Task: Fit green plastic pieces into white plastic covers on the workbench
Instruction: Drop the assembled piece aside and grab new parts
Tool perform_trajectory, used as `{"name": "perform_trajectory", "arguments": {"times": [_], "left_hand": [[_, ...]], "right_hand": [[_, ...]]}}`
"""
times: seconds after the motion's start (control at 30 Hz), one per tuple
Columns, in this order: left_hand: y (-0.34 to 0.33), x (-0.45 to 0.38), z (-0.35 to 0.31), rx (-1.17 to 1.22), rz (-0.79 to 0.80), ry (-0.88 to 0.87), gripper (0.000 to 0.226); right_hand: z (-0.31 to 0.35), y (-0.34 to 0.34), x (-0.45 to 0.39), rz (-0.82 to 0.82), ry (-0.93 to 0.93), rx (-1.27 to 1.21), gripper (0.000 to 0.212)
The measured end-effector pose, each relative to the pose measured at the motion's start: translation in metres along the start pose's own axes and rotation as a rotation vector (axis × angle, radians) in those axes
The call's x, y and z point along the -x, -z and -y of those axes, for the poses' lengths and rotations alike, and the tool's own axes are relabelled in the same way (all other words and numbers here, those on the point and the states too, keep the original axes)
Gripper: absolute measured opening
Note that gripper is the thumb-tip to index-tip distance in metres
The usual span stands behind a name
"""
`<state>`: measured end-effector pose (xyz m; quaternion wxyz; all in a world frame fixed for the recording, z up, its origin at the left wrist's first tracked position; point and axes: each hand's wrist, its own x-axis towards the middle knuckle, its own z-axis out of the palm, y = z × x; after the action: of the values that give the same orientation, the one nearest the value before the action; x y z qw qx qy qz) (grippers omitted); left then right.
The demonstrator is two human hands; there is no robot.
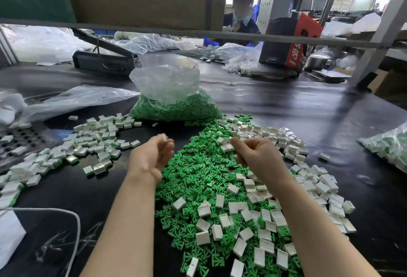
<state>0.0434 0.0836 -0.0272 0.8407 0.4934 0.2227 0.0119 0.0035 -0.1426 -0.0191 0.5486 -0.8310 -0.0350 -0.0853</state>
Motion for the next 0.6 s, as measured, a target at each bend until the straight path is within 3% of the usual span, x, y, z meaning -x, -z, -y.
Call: {"name": "perform_trajectory", "arguments": {"times": [0.2, 0.33, 0.47, 0.6], "left_hand": [[0.038, -0.019, -0.018, 0.445, -0.142, 0.128, 0.027], [0.048, -0.019, -0.029, 0.624, -0.202, 0.040, 0.029], [0.054, -0.018, -0.037, 0.715, -0.149, -0.083, 0.034], [0.044, -0.009, -0.034, 0.649, -0.046, -0.030, 0.036]], "right_hand": [[-0.016, 0.012, -0.005, -0.054, -0.055, 0.422, 0.030], [-0.019, 0.014, -0.005, -0.043, -0.090, 0.599, 0.018], [-0.017, 0.010, -0.004, -0.069, -0.049, 0.672, 0.011], [-0.024, 0.004, -0.005, -0.102, 0.036, 0.823, 0.024]]}}
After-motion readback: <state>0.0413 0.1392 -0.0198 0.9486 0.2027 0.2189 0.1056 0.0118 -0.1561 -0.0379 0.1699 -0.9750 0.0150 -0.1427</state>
